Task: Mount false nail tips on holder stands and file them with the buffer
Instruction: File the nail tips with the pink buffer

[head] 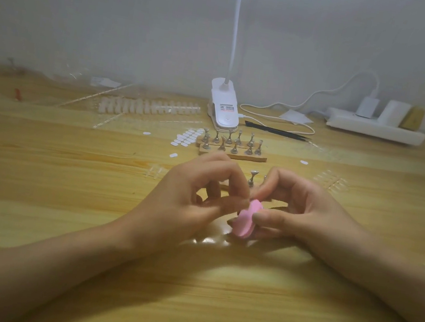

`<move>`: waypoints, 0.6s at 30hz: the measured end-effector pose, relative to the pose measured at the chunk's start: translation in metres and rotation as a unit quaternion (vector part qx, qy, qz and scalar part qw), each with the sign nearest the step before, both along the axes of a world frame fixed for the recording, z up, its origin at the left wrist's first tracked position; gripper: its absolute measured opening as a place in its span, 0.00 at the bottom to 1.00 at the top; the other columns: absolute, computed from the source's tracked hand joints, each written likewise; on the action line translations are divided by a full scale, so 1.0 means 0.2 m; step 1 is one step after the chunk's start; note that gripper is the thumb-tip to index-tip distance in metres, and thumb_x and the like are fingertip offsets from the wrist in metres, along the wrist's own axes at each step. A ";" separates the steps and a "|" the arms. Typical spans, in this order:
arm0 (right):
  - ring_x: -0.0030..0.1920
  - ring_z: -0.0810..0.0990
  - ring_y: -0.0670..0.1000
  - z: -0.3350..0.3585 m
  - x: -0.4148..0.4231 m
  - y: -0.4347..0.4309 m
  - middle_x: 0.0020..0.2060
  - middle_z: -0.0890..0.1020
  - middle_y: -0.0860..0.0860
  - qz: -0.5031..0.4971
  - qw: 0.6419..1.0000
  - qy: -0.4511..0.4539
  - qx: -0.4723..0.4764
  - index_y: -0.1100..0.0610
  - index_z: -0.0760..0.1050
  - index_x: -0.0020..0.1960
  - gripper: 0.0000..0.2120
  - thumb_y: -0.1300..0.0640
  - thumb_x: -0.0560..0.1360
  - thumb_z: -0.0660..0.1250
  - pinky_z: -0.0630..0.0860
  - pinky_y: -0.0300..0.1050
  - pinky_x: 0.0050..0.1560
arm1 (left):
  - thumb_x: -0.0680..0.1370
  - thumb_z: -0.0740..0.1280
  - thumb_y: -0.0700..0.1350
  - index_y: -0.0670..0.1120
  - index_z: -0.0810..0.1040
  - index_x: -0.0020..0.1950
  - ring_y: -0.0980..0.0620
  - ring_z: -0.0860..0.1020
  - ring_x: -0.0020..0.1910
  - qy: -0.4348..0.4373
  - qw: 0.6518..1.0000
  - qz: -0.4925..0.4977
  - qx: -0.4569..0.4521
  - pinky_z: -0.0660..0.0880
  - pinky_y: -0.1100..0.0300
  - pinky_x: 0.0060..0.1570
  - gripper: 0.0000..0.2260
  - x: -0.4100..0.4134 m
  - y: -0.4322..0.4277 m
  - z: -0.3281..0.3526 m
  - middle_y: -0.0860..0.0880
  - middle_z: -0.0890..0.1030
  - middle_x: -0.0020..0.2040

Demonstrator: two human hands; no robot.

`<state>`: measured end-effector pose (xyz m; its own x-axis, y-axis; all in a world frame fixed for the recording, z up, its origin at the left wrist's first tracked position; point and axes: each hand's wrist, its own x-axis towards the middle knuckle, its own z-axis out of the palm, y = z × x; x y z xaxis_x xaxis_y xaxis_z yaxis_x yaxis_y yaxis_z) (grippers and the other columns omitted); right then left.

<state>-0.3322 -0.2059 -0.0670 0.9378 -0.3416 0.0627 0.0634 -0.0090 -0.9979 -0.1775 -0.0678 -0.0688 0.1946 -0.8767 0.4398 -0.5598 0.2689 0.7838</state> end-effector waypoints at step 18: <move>0.45 0.87 0.55 0.01 -0.01 -0.01 0.45 0.85 0.56 -0.040 0.999 -0.014 0.027 0.55 0.77 0.44 0.10 0.58 0.69 0.78 0.82 0.42 0.42 | 0.74 0.72 0.45 0.50 0.79 0.41 0.57 0.73 0.35 0.002 1.000 -0.001 0.000 0.68 0.68 0.33 0.04 0.00 0.00 0.00 0.56 0.76 0.44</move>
<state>-0.3333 -0.2071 -0.0657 0.9050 -0.4198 0.0686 0.0934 0.0387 -0.9949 -0.1766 -0.0669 -0.0695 0.1951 -0.8769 0.4393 -0.5560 0.2701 0.7861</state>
